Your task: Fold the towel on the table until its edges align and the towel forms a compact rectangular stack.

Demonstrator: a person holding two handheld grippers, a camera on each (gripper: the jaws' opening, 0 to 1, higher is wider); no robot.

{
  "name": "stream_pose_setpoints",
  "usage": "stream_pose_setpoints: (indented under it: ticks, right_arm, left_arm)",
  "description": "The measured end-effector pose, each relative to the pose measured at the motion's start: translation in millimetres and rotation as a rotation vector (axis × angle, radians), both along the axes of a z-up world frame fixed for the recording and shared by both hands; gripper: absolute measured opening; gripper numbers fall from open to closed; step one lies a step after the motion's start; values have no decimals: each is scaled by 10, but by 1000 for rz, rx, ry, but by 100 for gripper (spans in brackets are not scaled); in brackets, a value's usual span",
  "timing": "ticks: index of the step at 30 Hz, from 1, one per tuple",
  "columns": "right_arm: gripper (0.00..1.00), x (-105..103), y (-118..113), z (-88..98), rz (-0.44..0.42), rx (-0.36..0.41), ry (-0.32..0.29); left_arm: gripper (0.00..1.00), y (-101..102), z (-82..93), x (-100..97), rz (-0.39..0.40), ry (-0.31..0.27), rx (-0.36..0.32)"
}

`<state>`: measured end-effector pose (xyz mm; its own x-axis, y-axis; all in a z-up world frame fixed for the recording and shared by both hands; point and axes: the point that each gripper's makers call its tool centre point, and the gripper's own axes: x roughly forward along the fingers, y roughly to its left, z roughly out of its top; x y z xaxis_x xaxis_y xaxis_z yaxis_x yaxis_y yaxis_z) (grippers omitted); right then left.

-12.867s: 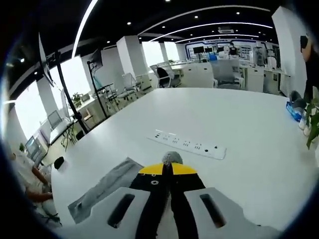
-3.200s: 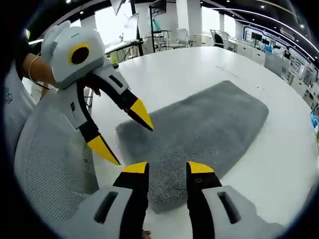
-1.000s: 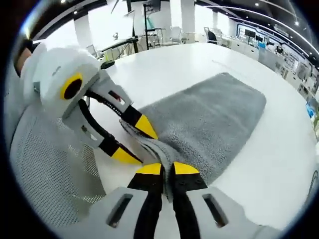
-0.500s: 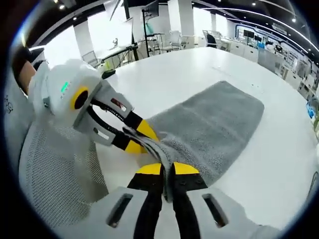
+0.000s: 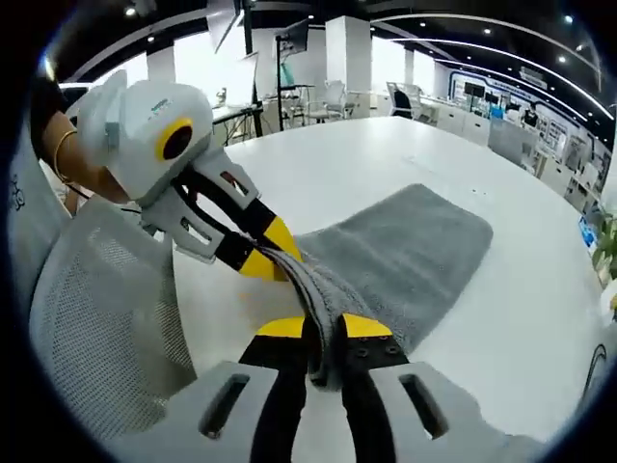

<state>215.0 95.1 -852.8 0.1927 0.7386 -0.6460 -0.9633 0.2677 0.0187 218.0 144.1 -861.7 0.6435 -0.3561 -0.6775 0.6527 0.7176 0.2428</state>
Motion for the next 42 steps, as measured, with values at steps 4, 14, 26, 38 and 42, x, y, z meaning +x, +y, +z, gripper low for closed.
stream_pose_setpoints:
  ticks: [4, 14, 26, 38, 42]
  right_arm:
    - [20, 3, -25, -31, 16, -29, -59]
    - [30, 67, -160, -104, 61, -187, -372]
    - [12, 188, -130, -50, 76, -189, -438]
    - [6, 287, -120, 162, -9, -56, -335]
    - [6, 278, -121, 246, -47, -1, -277]
  left_arm:
    - [6, 12, 69, 63, 27, 17, -16]
    - [6, 43, 109, 114, 102, 64, -128]
    - [6, 39, 152, 116, 69, 49, -105]
    - [7, 74, 240, 81, 4, -2, -59]
    - [7, 61, 305, 35, -35, -23, -29]
